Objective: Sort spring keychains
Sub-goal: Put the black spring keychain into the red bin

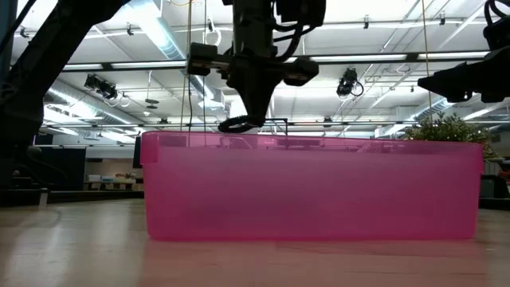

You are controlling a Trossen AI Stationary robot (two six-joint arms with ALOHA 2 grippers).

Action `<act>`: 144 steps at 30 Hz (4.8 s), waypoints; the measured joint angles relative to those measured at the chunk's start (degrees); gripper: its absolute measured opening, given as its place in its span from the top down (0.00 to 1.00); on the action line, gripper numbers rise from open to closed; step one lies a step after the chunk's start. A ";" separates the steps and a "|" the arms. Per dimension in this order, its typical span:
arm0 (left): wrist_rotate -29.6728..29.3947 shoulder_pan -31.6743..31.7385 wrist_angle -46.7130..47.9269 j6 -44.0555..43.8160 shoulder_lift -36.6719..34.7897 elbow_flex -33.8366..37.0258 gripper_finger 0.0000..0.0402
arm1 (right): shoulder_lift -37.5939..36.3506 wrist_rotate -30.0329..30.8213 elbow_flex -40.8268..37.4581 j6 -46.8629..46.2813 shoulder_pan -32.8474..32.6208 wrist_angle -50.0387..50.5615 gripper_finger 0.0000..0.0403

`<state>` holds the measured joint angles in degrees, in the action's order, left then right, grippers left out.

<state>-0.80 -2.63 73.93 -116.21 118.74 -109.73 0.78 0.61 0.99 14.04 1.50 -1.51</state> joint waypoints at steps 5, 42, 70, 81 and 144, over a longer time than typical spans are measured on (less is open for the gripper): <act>-0.44 -1.16 -0.31 -0.45 0.00 -0.01 0.98 | 0.01 -0.04 -0.01 0.00 0.01 -0.04 0.45; 0.63 -3.43 -5.18 -1.00 5.51 0.02 0.98 | 0.01 -0.03 -0.01 0.00 0.00 -0.11 0.45; -0.88 -3.78 -5.60 -1.05 5.88 -0.01 0.98 | 0.01 -0.03 0.01 0.00 0.00 -0.09 0.45; -0.87 -3.78 -7.49 -0.55 8.52 -0.12 0.98 | 0.00 -0.03 -0.01 0.00 0.00 -0.07 0.45; 0.46 -4.35 -11.17 0.32 12.87 0.00 0.81 | -0.01 -0.03 0.00 0.00 0.00 -0.14 0.45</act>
<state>-0.34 -6.98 62.76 -115.88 131.61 -109.73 0.78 0.58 0.99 14.04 1.50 -1.65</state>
